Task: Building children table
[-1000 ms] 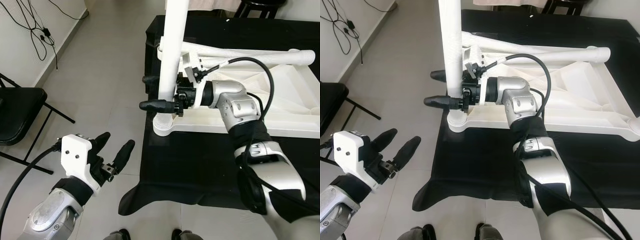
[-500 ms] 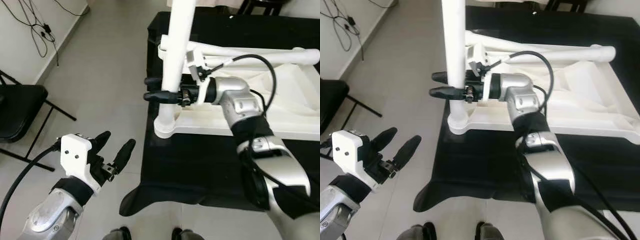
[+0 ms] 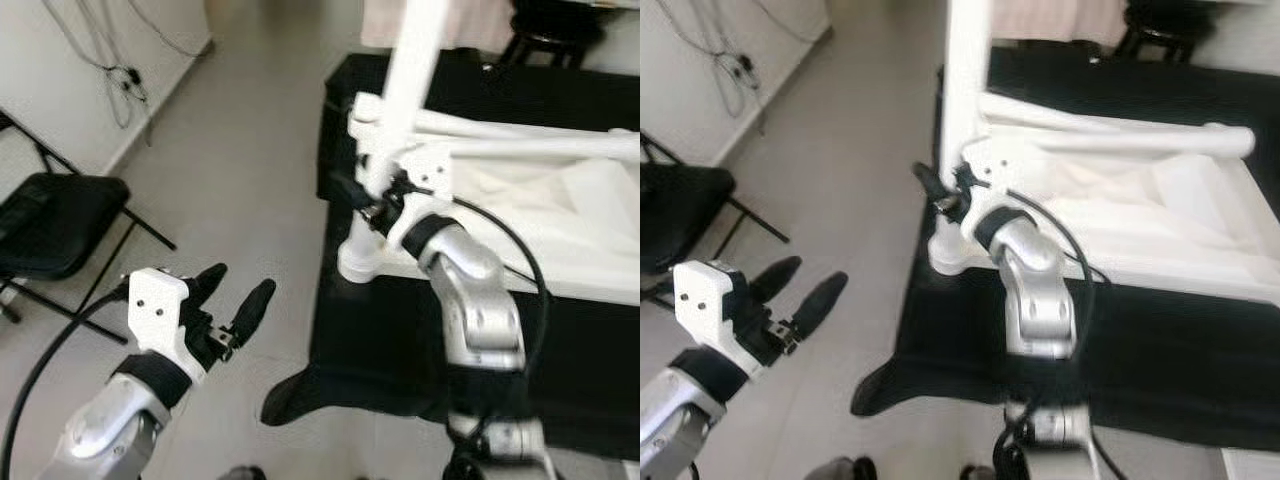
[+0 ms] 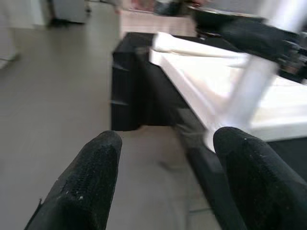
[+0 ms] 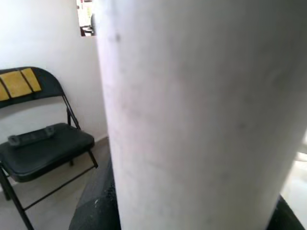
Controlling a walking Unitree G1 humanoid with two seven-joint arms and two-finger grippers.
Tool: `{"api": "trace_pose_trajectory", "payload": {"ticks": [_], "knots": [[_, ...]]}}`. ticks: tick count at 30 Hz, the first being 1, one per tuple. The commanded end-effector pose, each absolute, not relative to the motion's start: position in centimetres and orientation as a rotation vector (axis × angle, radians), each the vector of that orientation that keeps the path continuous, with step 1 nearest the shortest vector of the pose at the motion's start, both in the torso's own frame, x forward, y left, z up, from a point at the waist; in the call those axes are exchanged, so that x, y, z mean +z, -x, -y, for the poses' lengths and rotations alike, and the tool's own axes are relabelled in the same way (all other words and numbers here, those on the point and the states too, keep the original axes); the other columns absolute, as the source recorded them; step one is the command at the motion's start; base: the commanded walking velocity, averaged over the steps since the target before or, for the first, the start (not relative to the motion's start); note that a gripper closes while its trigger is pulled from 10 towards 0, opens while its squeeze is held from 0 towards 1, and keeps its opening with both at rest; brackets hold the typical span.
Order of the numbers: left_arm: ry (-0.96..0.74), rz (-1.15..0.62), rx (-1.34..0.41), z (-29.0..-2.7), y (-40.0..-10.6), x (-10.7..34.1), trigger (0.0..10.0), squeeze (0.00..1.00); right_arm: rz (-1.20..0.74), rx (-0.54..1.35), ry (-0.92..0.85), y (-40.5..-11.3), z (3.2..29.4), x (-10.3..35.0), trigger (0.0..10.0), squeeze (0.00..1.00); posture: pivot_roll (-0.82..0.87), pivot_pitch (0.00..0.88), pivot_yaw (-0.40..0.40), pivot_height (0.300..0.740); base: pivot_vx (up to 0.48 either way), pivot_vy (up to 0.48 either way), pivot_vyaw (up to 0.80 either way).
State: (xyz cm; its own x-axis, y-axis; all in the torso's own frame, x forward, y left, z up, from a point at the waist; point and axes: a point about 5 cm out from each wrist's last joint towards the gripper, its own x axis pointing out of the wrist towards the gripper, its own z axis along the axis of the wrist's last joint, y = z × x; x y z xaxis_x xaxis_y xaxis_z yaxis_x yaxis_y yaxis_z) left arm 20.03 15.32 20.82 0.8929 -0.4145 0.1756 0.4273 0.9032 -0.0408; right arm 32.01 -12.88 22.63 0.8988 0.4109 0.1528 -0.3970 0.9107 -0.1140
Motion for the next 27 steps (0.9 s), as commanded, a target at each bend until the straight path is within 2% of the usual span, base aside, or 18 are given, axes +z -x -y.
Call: {"api": "trace_pose_trajectory", "payload": {"ticks": [1, 4, 5, 6, 11, 12, 13, 14, 16, 17, 19, 21, 22, 23, 24, 25, 26, 27], "knots": [[0.076, 0.156, -0.442, -15.3, -20.3, 20.5, 10.0, 0.0, -0.085, 0.382, 0.107, -32.3, 14.2, 18.0, 0.0, 0.0, -0.05, 0.196, -0.044, 0.74, 0.0, 0.0, 0.0], [0.074, 0.16, -0.439, -15.3, -20.4, 20.6, 10.0, 0.0, -0.058, 0.377, 0.11, -33.4, 14.0, 19.1, 0.0, 0.0, -0.05, 0.193, -0.046, 0.74, 0.0, 0.0, 0.0], [0.074, 0.164, -0.428, -15.4, -20.4, 20.6, 10.0, 0.0, -0.052, 0.378, 0.133, -33.7, 13.8, 19.4, 3.9, 0.0, -0.05, 0.192, -0.048, 0.74, 0.0, 0.0, 0.0], [0.074, 0.169, -0.417, -15.5, -20.4, 20.6, 10.0, 0.0, -0.049, 0.38, 0.142, -33.8, 13.6, 19.7, 10.0, 0.0, -0.05, 0.193, -0.047, 0.74, 0.0, 0.0, 0.0], [0.076, 0.173, -0.409, -15.5, -20.4, 20.7, 10.0, 0.0, -0.036, 0.428, 0.134, -34.0, 13.1, 20.2, 10.0, 0.0, -0.05, 0.197, -0.049, 0.74, 0.0, 0.0, 0.0], [0.077, 0.175, -0.406, -15.6, -20.4, 20.8, 10.0, 0.0, -0.015, 0.488, 0.096, -34.3, 12.6, 20.8, 10.0, 1.0, -0.05, 0.2, -0.052, 0.74, 0.0, 0.0, 0.0], [0.079, 0.176, -0.406, -15.6, -20.4, 20.8, 10.0, 0.0, 0.019, 0.577, 0.073, -34.7, 12.0, 21.7, 10.0, 1.0, -0.04, 0.202, -0.052, 0.74, 0.0, 0.0, 0.0], [0.079, 0.176, -0.406, -15.6, -20.4, 20.8, 10.0, 0.0, 0.019, 0.577, 0.073, -34.7, 12.0, 21.7, 10.0, 1.0, -0.04, 0.202, -0.052, 0.74, 0.0, 0.0, 0.0], [0.081, 0.175, -0.411, -15.5, -20.3, 20.8, 10.0, 0.0, 0.137, 0.832, 0.064, -34.8, 10.8, 24.3, 10.0, 1.0, -0.03, 0.211, -0.056, 0.74, 0.0, 0.0, 0.0], [0.081, 0.175, -0.411, -15.5, -20.3, 20.8, 10.0, 0.0, 0.137, 0.832, 0.064, -34.8, 10.8, 24.3, 10.0, 1.0, -0.03, 0.211, -0.056, 0.74, 0.0, 0.0, 0.0], [0.081, 0.175, -0.414, -15.5, -20.3, 20.8, 10.0, 0.0, 0.181, 0.997, 0.092, -33.9, 10.3, 25.6, 10.0, 1.0, -0.03, 0.213, -0.057, 0.74, 0.0, 0.0, 0.0], [0.081, 0.175, -0.414, -15.5, -20.3, 20.8, 10.0, 0.0, 0.181, 0.997, 0.092, -33.9, 10.3, 25.6, 10.0, 1.0, -0.03, 0.213, -0.057, 0.74, 0.0, 0.0, 0.0], [0.082, 0.174, -0.415, -15.5, -20.3, 20.8, 10.0, 0.0, 0.185, 1.074, 0.115, -33.6, 10.3, 25.9, 10.0, 1.0, -0.03, 0.214, -0.057, 0.74, 0.0, 0.0, 0.0], [0.082, 0.174, -0.415, -15.5, -20.3, 20.8, 10.0, 0.0, 0.185, 1.074, 0.115, -33.6, 10.3, 25.9, 10.0, 1.0, -0.03, 0.214, -0.057, 0.74, 0.0, 0.0, 0.0], [0.082, 0.174, -0.417, -15.4, -20.2, 20.9, 10.0, 0.0, 0.197, 1.159, 0.169, -33.6, 10.3, 26.4, 10.0, 1.0, -0.02, 0.219, -0.057, 0.74, 0.0, 0.0, 0.0], [0.083, 0.174, -0.418, -15.3, -20.2, 20.9, 10.0, 0.0, 0.199, 1.231, 0.208, -33.9, 10.3, 26.8, 10.0, 0.3, -0.01, 0.223, -0.055, 0.74, 0.0, 0.0, 0.0], [0.083, 0.174, -0.418, -15.3, -20.2, 20.9, 10.0, 0.0, 0.199, 1.231, 0.208, -33.9, 10.3, 26.8, 10.0, 0.3, -0.01, 0.223, -0.055, 0.74, 0.0, 0.0, 0.0], [0.083, 0.173, -0.419, -15.3, -20.1, 20.9, 10.0, 0.0, 0.198, 1.297, 0.233, -34.2, 10.0, 27.1, 10.0, 0.0, -0.01, 0.226, -0.054, 0.74, 0.0, 0.0, 0.0]]}}
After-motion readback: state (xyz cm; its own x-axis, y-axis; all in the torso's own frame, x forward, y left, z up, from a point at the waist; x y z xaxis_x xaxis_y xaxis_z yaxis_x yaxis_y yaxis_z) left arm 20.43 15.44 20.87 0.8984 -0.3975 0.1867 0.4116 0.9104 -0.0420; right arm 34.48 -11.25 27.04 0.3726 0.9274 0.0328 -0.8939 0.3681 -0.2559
